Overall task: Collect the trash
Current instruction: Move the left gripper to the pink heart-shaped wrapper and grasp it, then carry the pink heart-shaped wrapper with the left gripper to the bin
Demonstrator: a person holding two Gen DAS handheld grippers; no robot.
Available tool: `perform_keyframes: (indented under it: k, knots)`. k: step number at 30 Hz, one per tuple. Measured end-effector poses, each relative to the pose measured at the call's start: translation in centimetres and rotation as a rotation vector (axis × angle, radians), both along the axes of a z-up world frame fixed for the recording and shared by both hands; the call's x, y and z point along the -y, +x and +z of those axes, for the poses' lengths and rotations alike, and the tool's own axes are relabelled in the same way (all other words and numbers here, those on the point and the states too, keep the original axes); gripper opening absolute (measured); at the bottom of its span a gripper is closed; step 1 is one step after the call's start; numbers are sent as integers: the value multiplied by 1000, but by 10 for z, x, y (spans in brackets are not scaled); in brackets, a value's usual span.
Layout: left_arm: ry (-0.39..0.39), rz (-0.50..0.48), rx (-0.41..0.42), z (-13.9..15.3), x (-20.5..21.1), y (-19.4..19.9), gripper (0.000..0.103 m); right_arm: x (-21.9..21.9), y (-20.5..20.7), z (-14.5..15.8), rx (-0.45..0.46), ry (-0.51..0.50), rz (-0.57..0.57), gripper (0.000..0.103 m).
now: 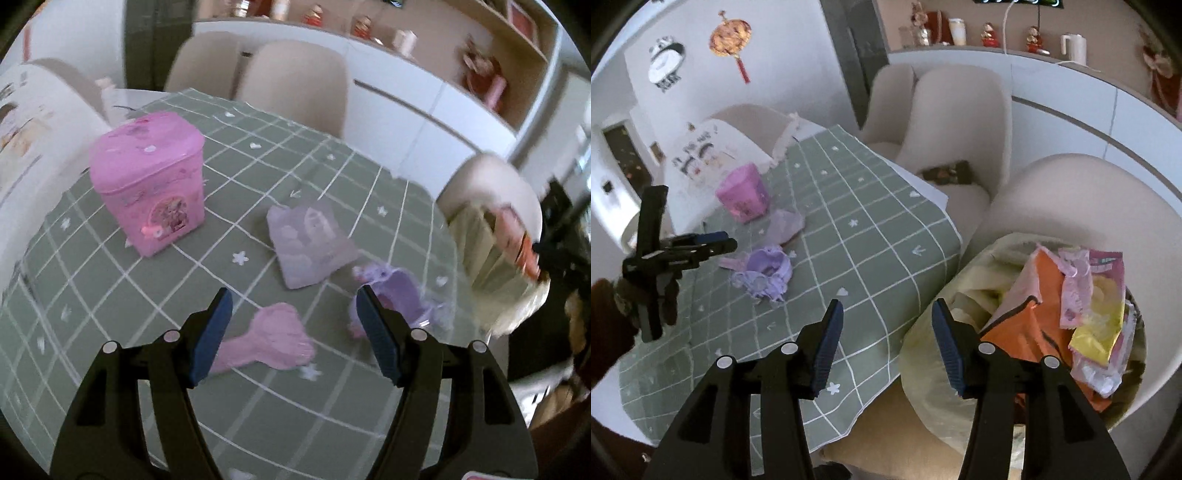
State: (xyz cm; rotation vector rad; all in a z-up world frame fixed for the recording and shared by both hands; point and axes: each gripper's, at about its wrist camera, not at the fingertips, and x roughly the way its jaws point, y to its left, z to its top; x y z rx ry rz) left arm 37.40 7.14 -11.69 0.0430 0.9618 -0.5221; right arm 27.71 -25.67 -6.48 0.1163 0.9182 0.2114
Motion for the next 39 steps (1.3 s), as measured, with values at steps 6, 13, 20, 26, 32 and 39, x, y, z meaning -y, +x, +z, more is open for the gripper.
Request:
perform_keyframes:
  k: [6, 13, 20, 26, 32, 39]
  knots:
    - [20, -170, -83, -30, 7, 0, 66, -8, 16, -10, -53, -51, -90, 48]
    - [-24, -82, -80, -33, -3, -14, 57, -28, 39, -18, -74, -107, -88, 48]
    - [78, 24, -65, -31, 3, -19, 43, -58, 80, -19, -33, -55, 41, 48]
    - [29, 255, -76, -19, -29, -36, 43, -108, 127, -31, -33, 42, 258, 48]
    - [-78, 522, -79, -2, -86, -73, 43, -155, 168, -61, -97, 71, 348, 48]
    - [-102, 643, -72, 9, -125, -105, 43, -180, 201, -82, -89, -9, 378, 40]
